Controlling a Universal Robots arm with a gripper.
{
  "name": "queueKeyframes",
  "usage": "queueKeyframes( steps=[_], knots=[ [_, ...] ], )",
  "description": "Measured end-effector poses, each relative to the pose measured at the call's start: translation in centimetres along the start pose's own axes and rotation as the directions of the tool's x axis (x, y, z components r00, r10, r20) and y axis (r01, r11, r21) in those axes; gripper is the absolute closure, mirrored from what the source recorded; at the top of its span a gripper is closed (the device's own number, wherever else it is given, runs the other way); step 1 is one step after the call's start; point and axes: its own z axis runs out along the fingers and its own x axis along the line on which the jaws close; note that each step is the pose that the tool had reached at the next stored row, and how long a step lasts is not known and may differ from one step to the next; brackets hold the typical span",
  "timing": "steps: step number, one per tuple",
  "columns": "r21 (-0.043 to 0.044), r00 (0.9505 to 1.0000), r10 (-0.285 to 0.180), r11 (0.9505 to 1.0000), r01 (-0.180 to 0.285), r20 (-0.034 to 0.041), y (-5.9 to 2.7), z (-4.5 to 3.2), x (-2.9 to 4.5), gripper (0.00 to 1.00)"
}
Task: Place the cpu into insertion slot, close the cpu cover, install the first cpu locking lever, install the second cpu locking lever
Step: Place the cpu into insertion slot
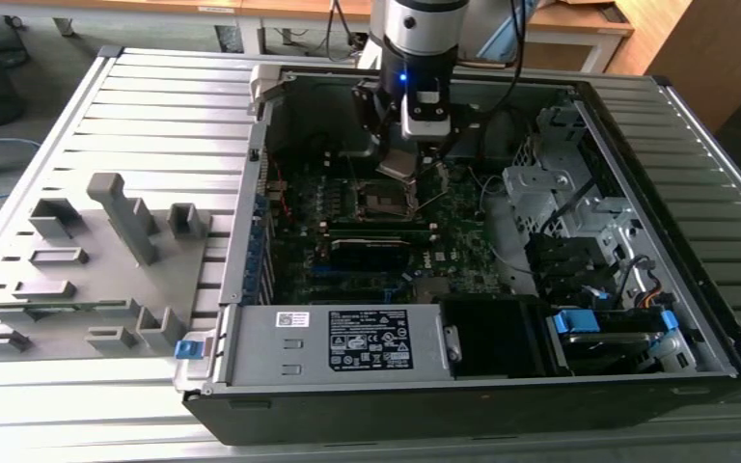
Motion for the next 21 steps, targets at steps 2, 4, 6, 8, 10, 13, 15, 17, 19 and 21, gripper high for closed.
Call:
queueKeyframes(
  steps=[2, 4, 6, 8, 10, 13, 15, 17, 19, 21],
  knots=[
    [0.0005, 0.9994, 0.036, 0.9994, -0.036, 0.0023, -0.01, 0.04, 0.0, 0.46],
    [0.0007, 0.9973, 0.074, 0.9973, -0.074, 0.0047, -0.01, 0.09, 0.0, 0.46],
    [0.0009, 0.994, 0.109, 0.994, -0.109, 0.0069, -0.01, 0.13, 0.0, 0.46],
    [0.0012, 0.9896, 0.144, 0.9896, -0.144, 0.0093, -0.01, 0.16, 0.0, 0.46],
    [0.0014, 0.9868, 0.162, 0.9869, -0.162, 0.0106, -0.02, 0.16, 0.0, 0.46],
    [0.0014, 0.9866, 0.163, 0.9867, -0.163, 0.0109, -0.01, 0.17, 0.0, 0.46],
    [0.0014, 0.9866, 0.163, 0.9867, -0.163, 0.0109, -0.01, 0.17, 0.0, 0.46],
    [0.0015, 0.9866, 0.163, 0.9867, -0.163, 0.0109, -0.01, 0.17, 0.0, 0.46],
    [0.0015, 0.9866, 0.163, 0.9866, -0.163, 0.0108, -0.01, 0.17, 0.0, 0.46],
    [0.0015, 0.9866, 0.163, 0.9866, -0.163, 0.0109, -0.01, 0.17, 0.0, 0.46]
  ],
)
